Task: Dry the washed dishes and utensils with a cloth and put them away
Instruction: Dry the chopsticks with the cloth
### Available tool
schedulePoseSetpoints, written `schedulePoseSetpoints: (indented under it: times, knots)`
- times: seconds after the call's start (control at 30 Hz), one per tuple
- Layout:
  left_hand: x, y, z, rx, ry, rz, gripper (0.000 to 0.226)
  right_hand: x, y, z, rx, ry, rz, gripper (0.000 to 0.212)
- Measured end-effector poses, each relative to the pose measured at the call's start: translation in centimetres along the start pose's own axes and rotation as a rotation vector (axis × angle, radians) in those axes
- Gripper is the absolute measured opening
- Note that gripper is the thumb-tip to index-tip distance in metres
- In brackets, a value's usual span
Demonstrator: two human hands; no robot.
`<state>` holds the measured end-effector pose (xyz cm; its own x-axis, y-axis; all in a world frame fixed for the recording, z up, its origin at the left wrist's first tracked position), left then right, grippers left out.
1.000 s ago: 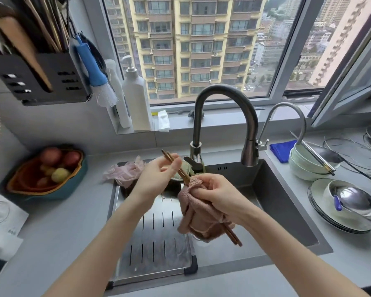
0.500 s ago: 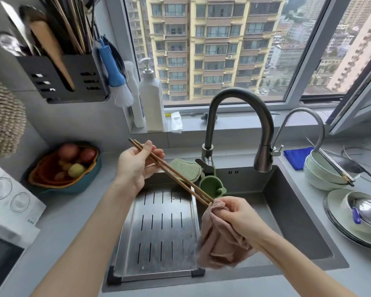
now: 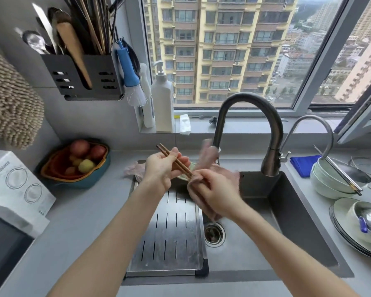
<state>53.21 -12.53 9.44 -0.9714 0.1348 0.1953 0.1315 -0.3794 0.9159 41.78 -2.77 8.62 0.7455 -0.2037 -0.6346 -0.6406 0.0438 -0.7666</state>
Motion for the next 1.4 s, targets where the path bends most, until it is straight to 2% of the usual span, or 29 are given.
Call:
schedulePoseSetpoints:
  times: [0.13, 0.27, 0.33, 0.57, 0.63, 0.8, 0.97, 1.1, 1.27, 1.4]
  knots:
    - [-0.9, 1.7, -0.9, -0.056, 0.036, 0.074, 0.021, 1.3, -1.0, -0.2, -0.037, 0.058, 0.087, 0.017]
    - [-1.5, 0.9, 0.1, 0.041, -0.147, 0.010, 0.005, 1.3, -1.4, -0.6, -0.069, 0.081, 0.012, 0.012]
    - [-1.5, 0.2, 0.9, 0.093, -0.189, -0.012, 0.007, 1.7, -1.9, -1.3, -0.075, 0.091, -0.044, 0.009]
    - [-6.8, 5.3, -2.5, 0.193, 0.020, -0.011, 0.010, 3.0, -2.5, -3.2, -0.063, 0.004, 0.032, 0.009]
    - [-8.3, 7.3, -3.0, 0.246, 0.067, -0.008, 0.009, 3.1, -3.3, -4.8, -0.093, 0.003, 0.089, 0.013]
    - [-14.0, 14.7, -4.9, 0.451, 0.317, -0.032, 0.012, 2.3, -6.3, -10.2, -0.123, 0.051, 0.233, 0.025]
    - [-17.8, 21.8, -5.0, 0.728, 0.390, -0.202, 0.015, 2.5, -12.6, -16.4, -0.238, 0.093, 0.290, 0.026]
    - [-20.1, 27.8, -4.2, 0.904, 0.475, -0.184, 0.019, 2.1, -17.1, -19.5, -0.319, 0.131, 0.261, 0.021]
    - [-16.9, 32.6, -4.6, 1.108, 0.426, -0.290, 0.019, 2.0, -19.2, -21.1, -0.356, 0.163, 0.259, 0.024]
    - [-13.8, 34.3, -7.9, 1.143, 0.452, -0.397, 0.015, 2.0, -17.8, -21.6, -0.286, 0.164, 0.282, 0.021]
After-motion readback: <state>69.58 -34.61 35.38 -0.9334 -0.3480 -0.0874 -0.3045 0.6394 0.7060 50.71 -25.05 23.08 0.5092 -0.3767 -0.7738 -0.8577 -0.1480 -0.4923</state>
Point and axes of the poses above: each hand's wrist, its own z-axis away from the middle knuckle, its own x-axis out of the palm, y = z × x, the point moved 2 cm from there along -z, towards the middle knuckle, and after that the axes turned 6 degrees about -z, right-handed, at the moved point
